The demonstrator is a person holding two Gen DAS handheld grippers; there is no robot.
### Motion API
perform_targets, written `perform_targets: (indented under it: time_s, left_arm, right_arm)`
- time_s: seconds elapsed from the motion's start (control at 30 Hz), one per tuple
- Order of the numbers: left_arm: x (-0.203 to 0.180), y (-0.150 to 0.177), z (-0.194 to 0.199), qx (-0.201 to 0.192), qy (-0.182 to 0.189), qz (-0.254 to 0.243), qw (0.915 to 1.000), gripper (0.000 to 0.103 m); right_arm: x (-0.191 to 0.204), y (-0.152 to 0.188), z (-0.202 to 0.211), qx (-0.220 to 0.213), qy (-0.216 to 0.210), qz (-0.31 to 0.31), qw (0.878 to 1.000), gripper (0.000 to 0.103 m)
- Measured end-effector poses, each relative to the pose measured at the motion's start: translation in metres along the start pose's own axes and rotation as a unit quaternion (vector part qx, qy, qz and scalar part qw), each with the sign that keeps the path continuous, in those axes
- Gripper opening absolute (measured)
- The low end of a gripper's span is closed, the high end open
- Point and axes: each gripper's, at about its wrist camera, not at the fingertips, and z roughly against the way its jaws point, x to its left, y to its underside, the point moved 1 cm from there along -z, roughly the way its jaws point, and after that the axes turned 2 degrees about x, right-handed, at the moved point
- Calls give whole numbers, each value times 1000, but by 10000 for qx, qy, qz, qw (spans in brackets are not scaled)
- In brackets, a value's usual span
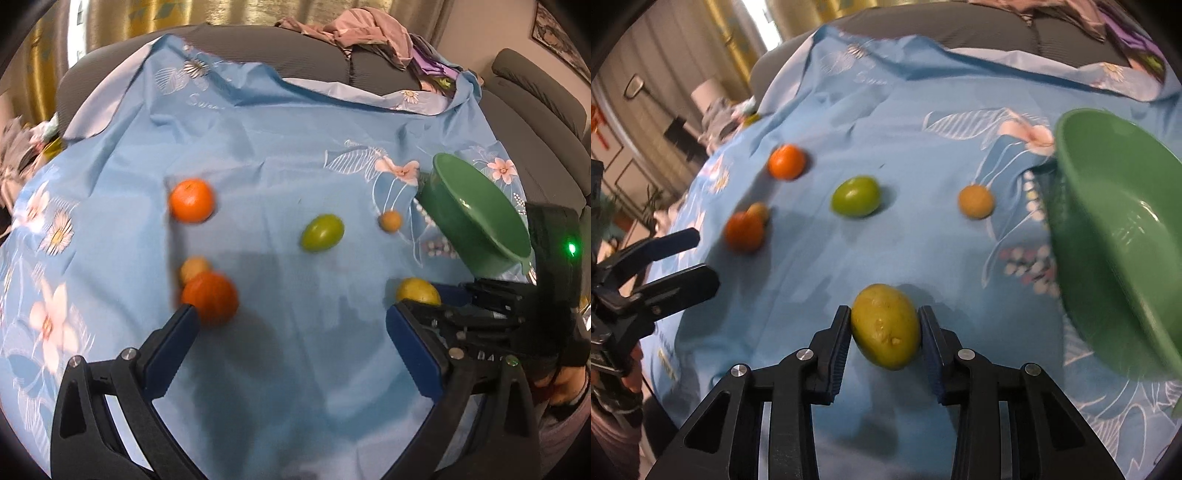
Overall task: Organize fruits
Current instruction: 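Close the right tool on the yellow mango while the left tool approaches the green plum, then close the left tool on the green plum while the right tool holds the mango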
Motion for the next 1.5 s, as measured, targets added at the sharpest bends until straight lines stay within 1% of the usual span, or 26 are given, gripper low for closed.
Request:
perform_targets:
  time_s: [0.13,0.3,0.4,0.47,0.5,0.53,0.57,0.6,0.67,0.87,0.97,1.1,1.27,1.5]
  left_arm:
    - [-13,-25,-28,85,48,-260,9996,97]
    - [-26,-45,-69,342,-7,-605,9976,84]
    - [-31,-50,-82,383,-65,-767,9963,75]
    - [-31,-51,-88,454,-71,-783,9959,63]
    - [-32,-51,-92,541,-31,-827,9951,58]
    - [-33,-52,-96,603,-35,-831,9947,51]
    - [-33,-53,-97,618,-67,-827,9946,46]
    - [-32,-54,-99,612,-91,-822,9947,45]
    - [-31,-54,-101,645,-133,-803,9946,39]
    - [-31,-53,-100,729,-83,-727,9947,38]
    - [-28,-49,-92,720,53,-574,9957,38]
    - [-28,-40,-72,631,155,-494,9967,38]
    - [-28,-28,-36,428,249,-375,9981,38]
    - [-28,-11,3,208,232,-252,9992,38]
  right_arm:
    - [-11,-3,1,-83,-80,-189,9998,38]
    - [-11,-4,-1,-126,-167,-178,9996,38]
    - [-12,-3,0,-130,-211,-163,9996,38]
    - [-14,-4,1,-145,-225,-177,9995,38]
    - [-15,-3,1,-156,-252,-185,9994,38]
    - [-15,-4,2,-165,-283,-196,9993,38]
    - [-16,-4,2,-177,-290,-200,9992,38]
    - [-16,-4,3,-192,-299,-209,9991,38]
    - [-15,-4,3,-207,-318,-232,9990,38]
    - [-17,-3,5,-222,-292,-252,9990,38]
    - [-16,-3,5,-221,-241,-276,9991,38]
    - [-15,-3,12,-277,-200,-299,9990,38]
    - [-15,-3,20,-377,-194,-333,9985,38]
    - [-10,4,36,-507,-226,-313,9980,38]
